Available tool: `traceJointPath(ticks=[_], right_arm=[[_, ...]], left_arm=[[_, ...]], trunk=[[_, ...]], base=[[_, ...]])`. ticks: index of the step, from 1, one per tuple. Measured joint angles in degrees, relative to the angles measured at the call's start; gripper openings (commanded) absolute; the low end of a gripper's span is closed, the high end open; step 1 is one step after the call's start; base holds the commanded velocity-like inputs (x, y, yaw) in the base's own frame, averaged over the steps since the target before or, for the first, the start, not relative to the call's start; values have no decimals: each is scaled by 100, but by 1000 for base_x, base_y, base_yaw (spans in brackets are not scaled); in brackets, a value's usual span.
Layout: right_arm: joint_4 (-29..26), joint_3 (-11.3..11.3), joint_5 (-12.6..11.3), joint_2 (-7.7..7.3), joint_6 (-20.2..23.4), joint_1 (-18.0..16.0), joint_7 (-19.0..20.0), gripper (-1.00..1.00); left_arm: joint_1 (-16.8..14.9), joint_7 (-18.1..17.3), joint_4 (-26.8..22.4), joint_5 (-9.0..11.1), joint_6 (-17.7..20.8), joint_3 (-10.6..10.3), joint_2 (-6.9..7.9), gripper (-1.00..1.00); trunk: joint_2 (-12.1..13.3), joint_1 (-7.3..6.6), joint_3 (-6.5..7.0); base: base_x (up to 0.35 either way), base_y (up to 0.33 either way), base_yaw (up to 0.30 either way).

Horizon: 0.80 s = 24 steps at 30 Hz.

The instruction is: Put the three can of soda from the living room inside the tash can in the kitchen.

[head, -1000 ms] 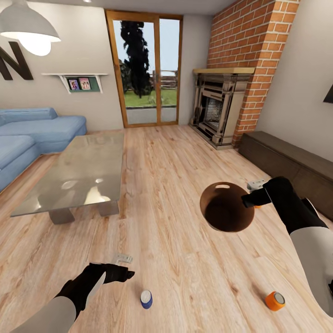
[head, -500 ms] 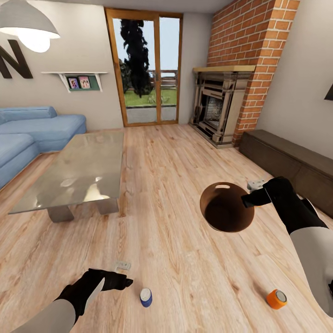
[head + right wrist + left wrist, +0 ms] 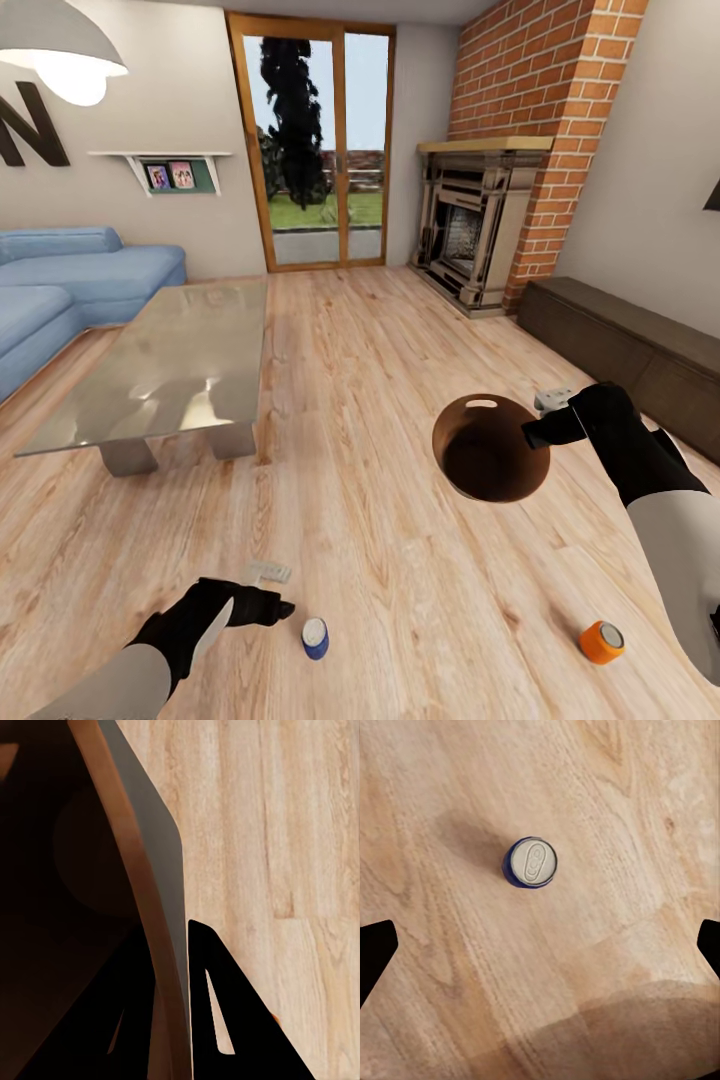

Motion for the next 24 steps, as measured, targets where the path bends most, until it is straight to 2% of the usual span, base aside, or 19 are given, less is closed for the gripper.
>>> traceJointPath(ticks=[1, 4, 5, 8, 10, 11, 15, 19, 24], right_arm=[[0, 0, 0, 0, -1, -1, 0, -100], [0, -2, 3, 0, 0, -3, 0, -100], [0, -2, 4, 0, -1, -3, 1, -100], [0, -1, 0, 0, 1, -4, 0, -100], [0, -1, -2, -2, 1, -4, 0, -100], [0, 0, -2, -5, 1, -3, 2, -100], [0, -2, 11, -6, -1, -4, 0, -100], [0, -1, 0, -2, 2, -4, 1, -100], [0, 0, 9, -4, 0, -4, 0, -100]], left_arm=[[-8, -6, -15, 6, 58, -3, -5, 100], [-265, -34, -86, 26, 665, -9, -5, 100], [-489, -47, -102, 34, 1036, -2, 4, 100], [-861, -64, -124, 40, 1460, 2, 21, 100], [-1280, -75, -110, 26, 1721, 4, 30, 100], [-1625, -85, -93, 11, 2100, 5, 34, 100], [-2189, -98, -93, 39, 2744, 16, 39, 100], [-2494, -138, -82, 30, 2984, 24, 16, 100], [-2668, -171, -70, 25, 3254, 19, 3, 100]], trunk=[[-40, 22, -18], [-160, 88, -71], [-200, 110, -89], [-321, 176, -143], [-401, 219, -179], [-441, 242, -197], [-602, 329, -268], [-762, 417, -341], [-963, 527, -431]], base=[[0, 0, 0], [0, 0, 0], [0, 0, 0], [0, 0, 0], [0, 0, 0], [0, 0, 0], [0, 0, 0], [0, 0, 0], [0, 0, 0]])
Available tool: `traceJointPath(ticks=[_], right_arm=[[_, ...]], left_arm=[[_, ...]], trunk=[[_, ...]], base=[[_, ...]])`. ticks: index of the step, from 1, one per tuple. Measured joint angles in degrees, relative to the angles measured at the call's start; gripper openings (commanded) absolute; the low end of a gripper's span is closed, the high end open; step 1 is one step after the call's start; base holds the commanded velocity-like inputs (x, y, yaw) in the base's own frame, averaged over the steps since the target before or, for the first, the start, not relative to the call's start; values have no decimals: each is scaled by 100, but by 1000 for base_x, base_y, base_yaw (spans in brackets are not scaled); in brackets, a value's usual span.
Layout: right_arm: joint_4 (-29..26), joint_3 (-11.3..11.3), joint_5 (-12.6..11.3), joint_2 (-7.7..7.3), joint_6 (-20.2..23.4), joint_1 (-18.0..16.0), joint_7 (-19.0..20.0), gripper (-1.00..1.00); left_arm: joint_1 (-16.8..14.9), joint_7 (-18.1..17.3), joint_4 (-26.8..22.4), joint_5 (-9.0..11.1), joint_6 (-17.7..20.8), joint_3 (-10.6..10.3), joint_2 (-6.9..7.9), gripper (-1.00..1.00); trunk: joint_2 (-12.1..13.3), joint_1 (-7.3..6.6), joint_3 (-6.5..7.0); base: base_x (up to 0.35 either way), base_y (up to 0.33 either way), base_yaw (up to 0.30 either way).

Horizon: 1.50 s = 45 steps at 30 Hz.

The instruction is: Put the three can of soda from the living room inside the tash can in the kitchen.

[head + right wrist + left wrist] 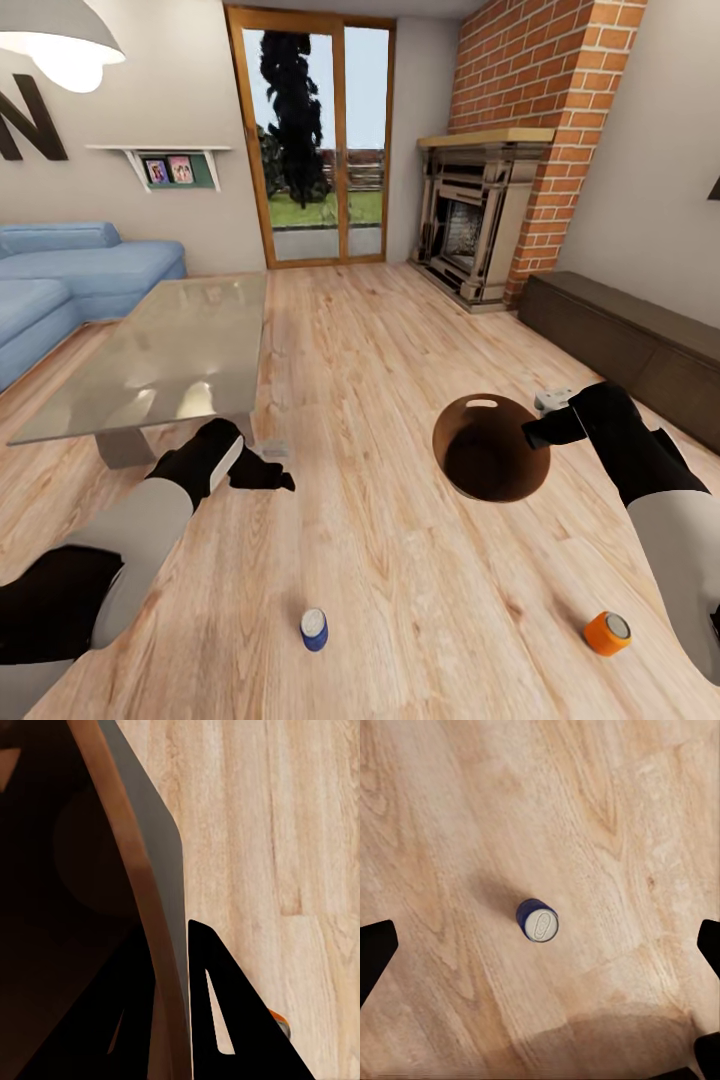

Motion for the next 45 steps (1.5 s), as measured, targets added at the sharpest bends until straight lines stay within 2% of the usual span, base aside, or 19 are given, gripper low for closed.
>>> traceJointPath(ticks=[7, 8, 11, 15, 19, 23, 36, 40, 44, 45], right_arm=[[-2, -11, -21, -52, 5, -5, 0, -100], [1, -16, -68, -110, 8, -38, 1, -100], [-1, -17, 85, -144, -30, -135, -12, -100], [-2, -17, -70, -185, 12, -260, 5, -100], [-1, -18, 26, -217, -14, -347, -2, -100], [0, -17, -46, -217, 11, -358, 13, -100], [1, -4, 18, -233, 10, -362, 13, -100], [0, -8, 118, -234, -5, -367, 8, -100], [0, -8, 69, -233, 13, -368, 14, -100], [0, -8, 82, -233, 10, -368, 13, -100]], left_arm=[[-49, -6, 20, -8, 172, -15, -6, 100], [-46, -1, 26, -16, 162, -18, -9, 100], [-42, -1, 62, -14, 139, -21, -8, 100], [-23, 4, 155, -13, 55, -19, -19, 100], [-11, 28, 357, -10, -97, -12, -36, 100], [-10, 30, 476, -1, -173, -10, -41, 100], [-9, 73, 643, 11, -212, -7, -73, 100], [-25, 93, 646, -11, -120, -9, -131, 100], [-62, 70, 644, -11, 322, -21, -250, 100], [-67, 67, 644, -16, 333, -25, -263, 100]], trunk=[[-281, 154, -126], [-321, 176, -143], [-441, 242, -197], [-602, 329, -269], [-762, 417, -341], [-922, 505, -413], [-1444, 791, -646], [-1604, 879, -718], [-1765, 967, -790], [-1805, 989, -808]], base=[[0, 0, 0], [0, 0, 0], [0, 0, 0], [0, 0, 0], [0, 0, 0], [0, 0, 0], [0, 0, 0], [0, 0, 0], [0, 0, 0], [0, 0, 0]])
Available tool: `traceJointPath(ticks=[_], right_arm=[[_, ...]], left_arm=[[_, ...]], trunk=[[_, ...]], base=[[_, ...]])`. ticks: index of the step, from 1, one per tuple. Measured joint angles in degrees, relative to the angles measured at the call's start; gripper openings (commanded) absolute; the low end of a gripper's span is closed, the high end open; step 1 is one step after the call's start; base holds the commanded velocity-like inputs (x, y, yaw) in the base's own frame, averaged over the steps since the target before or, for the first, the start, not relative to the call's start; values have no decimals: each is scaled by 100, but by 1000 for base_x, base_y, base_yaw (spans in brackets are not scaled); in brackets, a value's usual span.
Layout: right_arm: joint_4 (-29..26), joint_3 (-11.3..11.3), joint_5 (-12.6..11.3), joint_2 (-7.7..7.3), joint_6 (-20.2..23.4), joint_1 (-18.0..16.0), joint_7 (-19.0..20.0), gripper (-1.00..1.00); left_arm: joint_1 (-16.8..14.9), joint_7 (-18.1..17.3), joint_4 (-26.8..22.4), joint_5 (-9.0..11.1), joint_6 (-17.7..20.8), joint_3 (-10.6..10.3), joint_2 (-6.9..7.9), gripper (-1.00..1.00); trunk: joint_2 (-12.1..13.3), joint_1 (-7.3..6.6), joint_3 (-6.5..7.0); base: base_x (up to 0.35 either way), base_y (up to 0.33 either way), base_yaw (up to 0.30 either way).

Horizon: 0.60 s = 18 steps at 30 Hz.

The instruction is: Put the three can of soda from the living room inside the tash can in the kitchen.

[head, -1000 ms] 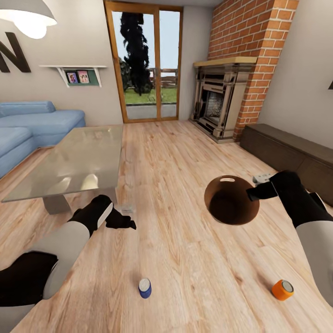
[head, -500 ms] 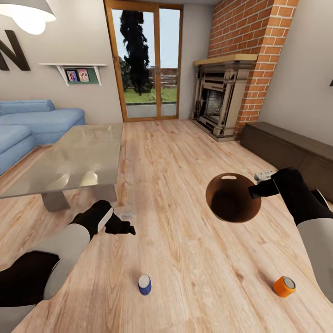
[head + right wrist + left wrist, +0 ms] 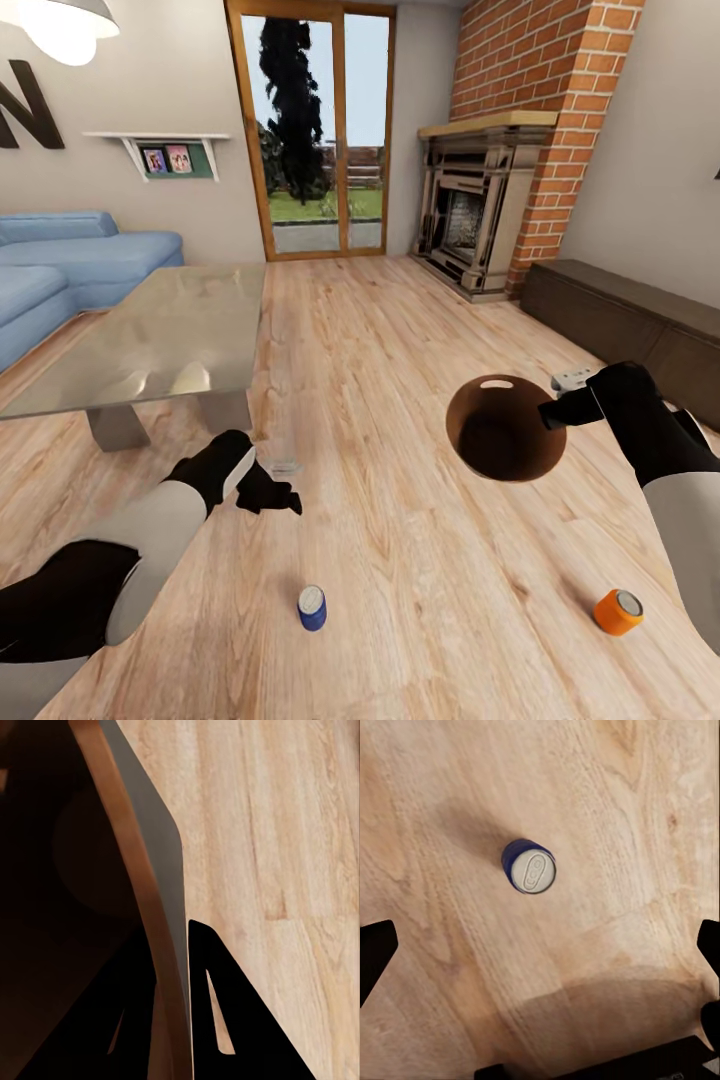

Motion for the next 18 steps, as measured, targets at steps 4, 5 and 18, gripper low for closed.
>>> traceJointPath(ticks=[4, 5, 18], right_arm=[[0, 5, 40, 0, -9, 2, -4, -100], [0, 6, 31, 1, -6, 3, -2, -100], [-7, 8, 28, -4, -2, -1, -1, -100]], left_arm=[[-15, 13, 1, -8, 0, -5, -48, 100], [-17, 15, 2, -10, 0, -6, -53, 100], [2, 30, 2, -6, 0, -2, -62, 100]], trunk=[[-160, 88, -72], [-200, 110, -90], [-722, 396, -323]], base=[[0, 0, 0], [0, 0, 0], [0, 0, 0]])
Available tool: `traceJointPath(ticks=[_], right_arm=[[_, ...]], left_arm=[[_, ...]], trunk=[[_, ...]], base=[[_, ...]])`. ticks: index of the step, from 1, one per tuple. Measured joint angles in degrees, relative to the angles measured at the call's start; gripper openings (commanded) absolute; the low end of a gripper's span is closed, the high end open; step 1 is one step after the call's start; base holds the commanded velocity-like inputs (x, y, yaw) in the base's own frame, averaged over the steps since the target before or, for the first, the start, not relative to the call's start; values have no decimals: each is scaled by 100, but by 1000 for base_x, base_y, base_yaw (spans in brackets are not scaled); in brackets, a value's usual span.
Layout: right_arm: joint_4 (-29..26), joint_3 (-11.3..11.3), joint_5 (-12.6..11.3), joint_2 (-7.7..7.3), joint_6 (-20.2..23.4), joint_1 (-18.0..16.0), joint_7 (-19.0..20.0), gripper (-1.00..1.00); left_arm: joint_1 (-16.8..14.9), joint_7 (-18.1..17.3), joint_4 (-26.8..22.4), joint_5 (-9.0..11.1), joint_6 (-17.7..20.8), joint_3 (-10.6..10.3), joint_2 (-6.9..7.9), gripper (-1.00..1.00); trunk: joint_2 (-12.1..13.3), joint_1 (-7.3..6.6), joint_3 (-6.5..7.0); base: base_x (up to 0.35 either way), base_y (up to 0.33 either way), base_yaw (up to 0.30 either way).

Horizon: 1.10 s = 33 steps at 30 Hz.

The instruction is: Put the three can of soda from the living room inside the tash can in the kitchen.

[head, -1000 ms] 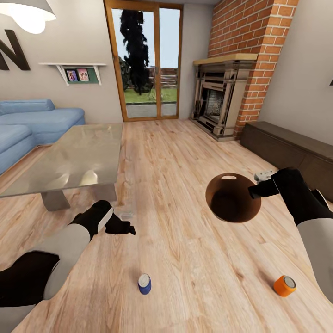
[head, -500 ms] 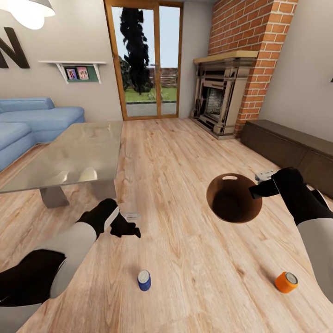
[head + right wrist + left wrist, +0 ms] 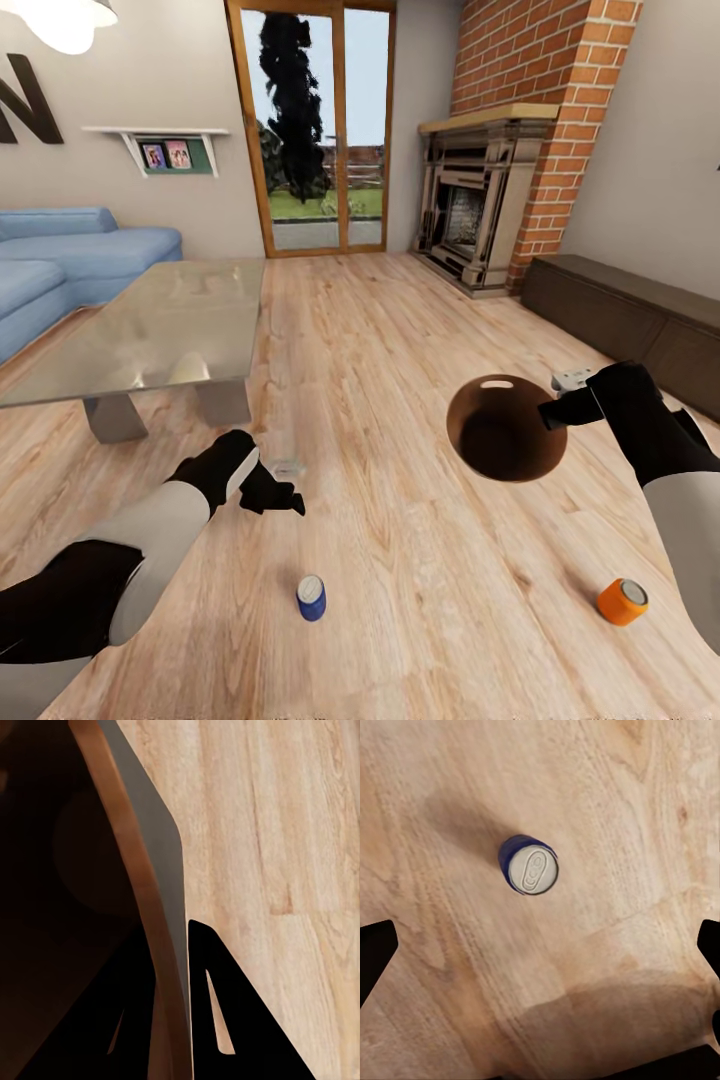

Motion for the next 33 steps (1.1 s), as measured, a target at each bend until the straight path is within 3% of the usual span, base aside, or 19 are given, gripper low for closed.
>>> traceJointPath(ticks=[6, 10, 21, 33], right_arm=[[-1, -5, 165, 8, 1, 0, 22, -100], [-1, -8, 259, 13, -4, 3, 49, -100], [-2, -9, 262, 13, 1, 3, 60, -100], [-2, -10, 272, 11, -2, 6, 59, -100]], left_arm=[[14, 8, 0, 4, 0, 0, 0, 100], [19, 14, 0, 4, -120, 0, 0, 100], [20, 12, -16, 12, -529, 1, 0, 100], [27, 27, -16, 7, -576, 1, -9, 100]], trunk=[[-241, 132, -108], [-248, 144, -196], [-249, 143, -196], [-249, 143, -196]], base=[[0, 0, 0], [0, 0, 0], [105, 0, 0], [181, 0, 0]])
